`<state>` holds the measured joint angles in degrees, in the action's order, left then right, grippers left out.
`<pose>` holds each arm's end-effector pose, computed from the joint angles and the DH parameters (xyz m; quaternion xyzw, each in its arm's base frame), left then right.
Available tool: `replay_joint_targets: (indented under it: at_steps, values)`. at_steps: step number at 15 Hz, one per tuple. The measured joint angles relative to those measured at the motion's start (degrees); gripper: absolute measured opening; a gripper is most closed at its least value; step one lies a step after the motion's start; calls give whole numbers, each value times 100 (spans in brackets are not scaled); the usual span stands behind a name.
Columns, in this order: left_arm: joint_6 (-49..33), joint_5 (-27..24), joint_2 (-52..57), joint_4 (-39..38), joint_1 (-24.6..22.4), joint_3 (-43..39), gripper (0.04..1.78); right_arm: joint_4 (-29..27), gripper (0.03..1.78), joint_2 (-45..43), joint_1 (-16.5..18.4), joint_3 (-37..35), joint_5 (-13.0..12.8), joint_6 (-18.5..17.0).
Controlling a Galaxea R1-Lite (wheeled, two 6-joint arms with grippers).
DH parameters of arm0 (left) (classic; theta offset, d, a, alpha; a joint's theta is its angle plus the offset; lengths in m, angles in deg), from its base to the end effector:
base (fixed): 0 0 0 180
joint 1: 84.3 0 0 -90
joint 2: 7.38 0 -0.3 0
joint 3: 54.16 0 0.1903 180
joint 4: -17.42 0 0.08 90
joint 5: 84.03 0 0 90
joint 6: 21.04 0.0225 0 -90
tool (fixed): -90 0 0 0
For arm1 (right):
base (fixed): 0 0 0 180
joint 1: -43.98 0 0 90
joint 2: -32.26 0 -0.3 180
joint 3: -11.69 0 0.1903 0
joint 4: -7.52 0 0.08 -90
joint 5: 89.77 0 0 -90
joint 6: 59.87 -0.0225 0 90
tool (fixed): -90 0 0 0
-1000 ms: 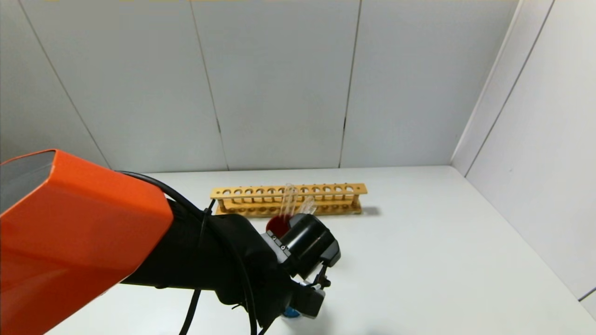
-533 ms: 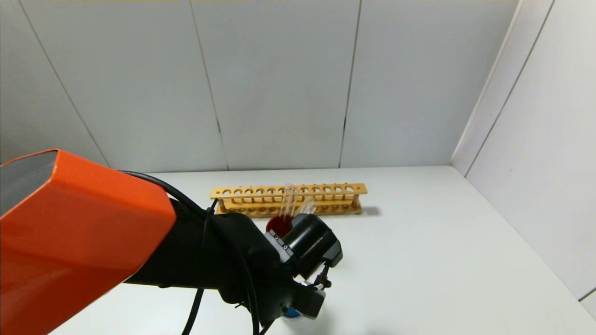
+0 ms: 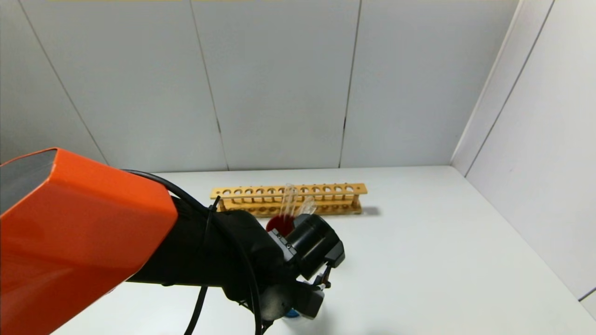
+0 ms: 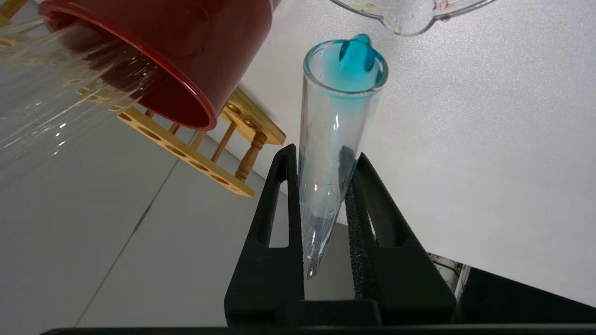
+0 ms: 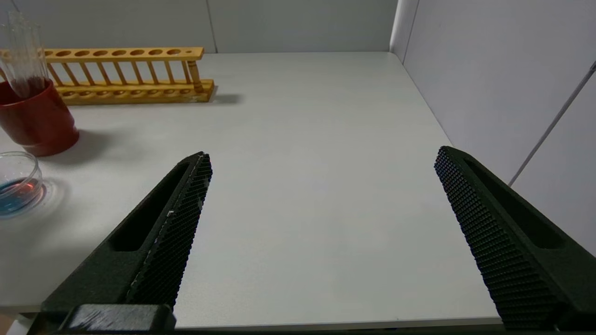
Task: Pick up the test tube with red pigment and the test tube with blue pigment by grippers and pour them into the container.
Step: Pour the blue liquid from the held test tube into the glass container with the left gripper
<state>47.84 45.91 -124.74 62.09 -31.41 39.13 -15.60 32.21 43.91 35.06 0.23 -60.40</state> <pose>0.2208 -0.2679 0.0982 0.8011 0.2683 -0.2969 0.4451 -0.0229 0.0000 0.0759 0.0046 -0.0026 0.0006 1.0000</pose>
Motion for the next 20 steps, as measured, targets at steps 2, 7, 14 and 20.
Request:
replay_joint_targets:
  at_steps: [2,7,14,20]
  values:
    - [2,9,-9,52,1,24,33,0,175,0,0,0,0,0]
    - [0,33,-50,168,37,110,33,-2,175,0,0,0,0,1]
    - [0,79,-107,417,89,289,33,0,175,0,0,0,0,1]
    - [-2,143,-235,714,189,553,33,0,175,0,0,0,0,4]
